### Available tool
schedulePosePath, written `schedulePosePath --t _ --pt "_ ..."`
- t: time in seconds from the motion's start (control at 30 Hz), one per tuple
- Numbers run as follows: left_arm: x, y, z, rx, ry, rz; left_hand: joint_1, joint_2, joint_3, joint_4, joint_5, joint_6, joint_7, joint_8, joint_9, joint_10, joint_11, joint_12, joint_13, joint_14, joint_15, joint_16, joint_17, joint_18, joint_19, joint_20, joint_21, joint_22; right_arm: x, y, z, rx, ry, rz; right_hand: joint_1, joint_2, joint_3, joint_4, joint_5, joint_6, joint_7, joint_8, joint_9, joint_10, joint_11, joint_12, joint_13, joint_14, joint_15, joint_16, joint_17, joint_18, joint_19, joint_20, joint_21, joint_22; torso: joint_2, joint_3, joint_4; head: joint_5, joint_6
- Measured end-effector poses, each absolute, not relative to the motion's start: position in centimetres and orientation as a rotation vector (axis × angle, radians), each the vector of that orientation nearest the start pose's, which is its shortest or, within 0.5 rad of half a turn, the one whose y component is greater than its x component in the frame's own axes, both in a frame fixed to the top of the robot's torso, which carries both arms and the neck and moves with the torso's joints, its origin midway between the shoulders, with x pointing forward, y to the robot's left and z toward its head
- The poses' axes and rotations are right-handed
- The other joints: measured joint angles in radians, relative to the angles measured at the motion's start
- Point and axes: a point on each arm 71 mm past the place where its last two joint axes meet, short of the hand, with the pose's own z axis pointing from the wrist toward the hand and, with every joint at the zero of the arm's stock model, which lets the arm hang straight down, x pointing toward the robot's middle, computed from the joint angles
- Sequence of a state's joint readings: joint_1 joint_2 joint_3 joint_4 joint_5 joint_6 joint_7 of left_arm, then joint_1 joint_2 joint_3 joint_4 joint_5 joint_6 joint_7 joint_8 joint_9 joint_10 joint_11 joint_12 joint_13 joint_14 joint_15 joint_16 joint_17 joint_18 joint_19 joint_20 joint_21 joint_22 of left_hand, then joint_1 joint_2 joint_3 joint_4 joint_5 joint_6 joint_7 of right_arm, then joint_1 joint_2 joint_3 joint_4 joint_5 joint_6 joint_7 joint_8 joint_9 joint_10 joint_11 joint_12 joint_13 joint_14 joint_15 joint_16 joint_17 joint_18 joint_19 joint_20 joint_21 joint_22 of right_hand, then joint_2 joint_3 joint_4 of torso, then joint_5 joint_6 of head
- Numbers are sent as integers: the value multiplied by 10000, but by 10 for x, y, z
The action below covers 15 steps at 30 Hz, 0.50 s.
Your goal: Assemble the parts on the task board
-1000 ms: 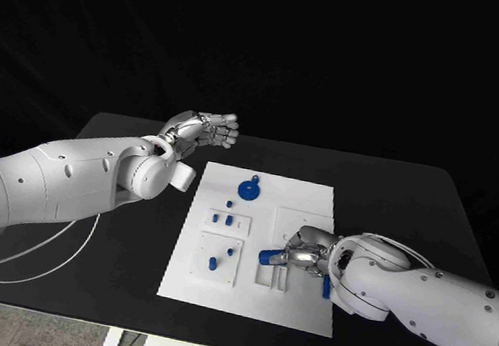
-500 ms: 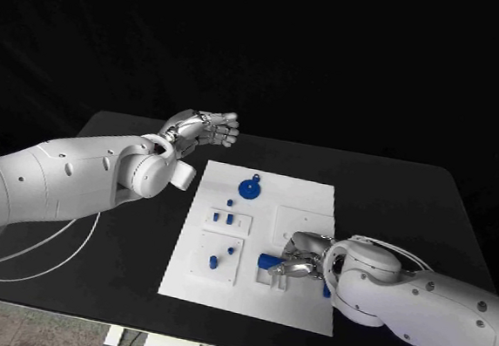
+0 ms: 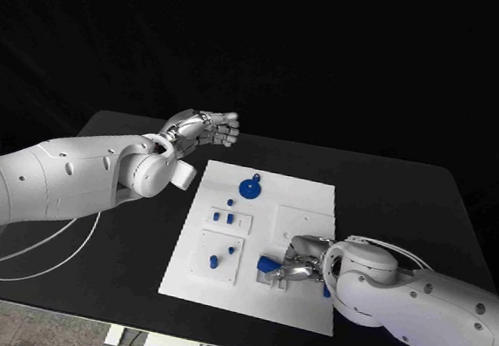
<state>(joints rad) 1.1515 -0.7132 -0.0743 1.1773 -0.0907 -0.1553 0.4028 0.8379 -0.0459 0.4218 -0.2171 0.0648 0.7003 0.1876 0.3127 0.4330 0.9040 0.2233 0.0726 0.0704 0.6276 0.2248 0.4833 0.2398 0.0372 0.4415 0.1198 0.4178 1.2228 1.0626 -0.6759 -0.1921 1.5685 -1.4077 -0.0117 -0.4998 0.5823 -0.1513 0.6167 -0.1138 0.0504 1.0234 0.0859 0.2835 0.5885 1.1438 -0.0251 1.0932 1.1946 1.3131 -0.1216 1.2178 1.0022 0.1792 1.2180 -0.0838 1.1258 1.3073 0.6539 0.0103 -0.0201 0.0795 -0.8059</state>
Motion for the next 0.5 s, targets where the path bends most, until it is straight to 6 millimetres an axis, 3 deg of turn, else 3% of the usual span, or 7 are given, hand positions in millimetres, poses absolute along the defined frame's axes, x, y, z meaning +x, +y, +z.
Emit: schedulePosePath --t 0.13,0.3,0.5 --pt "530 242 -234 -10637 14907 -14339 0 0 0 0 0 0 0 0 -5 0 0 0 0 0 0 0 -1 0 0 0 0 -1 403 -125 -317 -2185 23053 4204 -337 320 -939 -544 0 -1 0 -51 38 0 0 -39 35 -73 -69 0 6 -1 -145 -107 0 0 0 -1 0 3 -1" --pt "530 242 -234 -10639 14909 -14335 0 0 0 0 0 -20 20 0 -5 0 0 0 0 1 -1 0 -1 0 0 0 0 -1 400 -124 -317 -1948 23260 4383 -838 821 -1989 -1513 0 -2 0 -55 48 -1 1 -99 72 -112 -104 0 37 -6 -257 -187 -57 0 0 -1 2 9 0" --pt "530 242 -234 -10641 14912 -14333 0 0 0 0 0 -36 35 0 -5 0 0 0 0 1 -1 0 -2 -1 0 0 0 7 398 -124 -317 -1660 23478 4596 -887 870 -2140 -1664 0 -4 -3 -55 47 -1 1 -108 72 -115 -105 0 36 -7 -270 -198 -58 0 0 1 1 22 10"
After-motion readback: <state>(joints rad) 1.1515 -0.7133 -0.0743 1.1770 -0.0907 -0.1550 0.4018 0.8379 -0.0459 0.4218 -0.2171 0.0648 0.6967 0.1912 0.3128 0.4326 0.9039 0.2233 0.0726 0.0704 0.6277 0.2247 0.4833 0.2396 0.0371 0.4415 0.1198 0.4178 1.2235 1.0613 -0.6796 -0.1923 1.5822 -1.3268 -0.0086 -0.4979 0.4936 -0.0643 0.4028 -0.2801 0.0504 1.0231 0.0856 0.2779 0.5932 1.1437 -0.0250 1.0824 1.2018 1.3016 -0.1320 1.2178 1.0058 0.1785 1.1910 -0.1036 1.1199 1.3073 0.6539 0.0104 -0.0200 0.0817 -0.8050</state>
